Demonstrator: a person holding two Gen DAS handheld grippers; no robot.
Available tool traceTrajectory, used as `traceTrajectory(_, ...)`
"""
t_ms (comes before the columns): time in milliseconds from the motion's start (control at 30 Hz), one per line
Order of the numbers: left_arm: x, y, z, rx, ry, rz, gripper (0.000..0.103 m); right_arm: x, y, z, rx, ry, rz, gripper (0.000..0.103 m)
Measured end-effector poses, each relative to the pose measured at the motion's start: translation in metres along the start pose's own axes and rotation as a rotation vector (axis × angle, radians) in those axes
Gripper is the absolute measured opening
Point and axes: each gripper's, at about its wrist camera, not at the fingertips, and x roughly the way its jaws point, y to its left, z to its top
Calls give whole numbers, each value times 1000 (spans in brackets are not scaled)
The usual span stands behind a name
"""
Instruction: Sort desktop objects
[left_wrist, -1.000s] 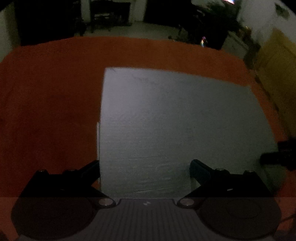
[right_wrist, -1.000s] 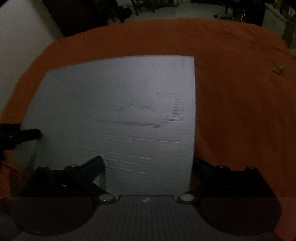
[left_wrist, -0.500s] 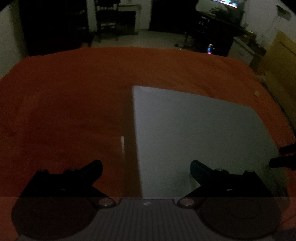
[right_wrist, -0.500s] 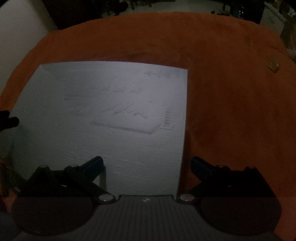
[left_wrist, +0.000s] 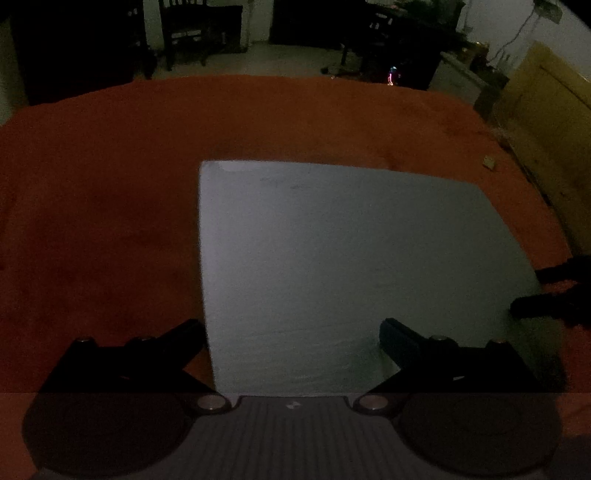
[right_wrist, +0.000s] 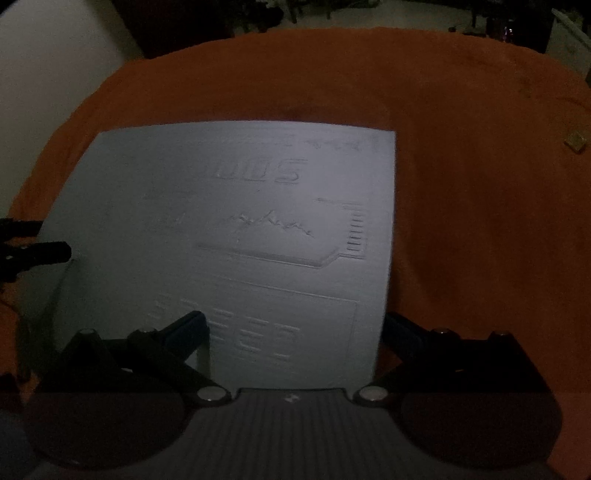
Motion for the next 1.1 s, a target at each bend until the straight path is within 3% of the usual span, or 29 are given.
traceTrajectory(200,2,-2,-21,24,58,1,102,6,10,-9,-54,12,-37,103)
traceTrajectory(333,14,3,-32,-53,74,15,103,12,13,-7,-52,12,-55,103)
traceTrajectory(500,15,4,-34,-77,65,12,103,17,20,5,-37,21,-44,103)
traceTrajectory(700,11,2,-27,-59,60,-6,101,17,23,-4,-36,6,-38,103)
traceTrajectory(967,-14,8,-28,-59,56,-54,101,-13,25,-23,-49,15,-23,103)
traceTrajectory(1100,-16,7,-31,-15,76,-59,101,-15,27,-26,-48,21,-22,103)
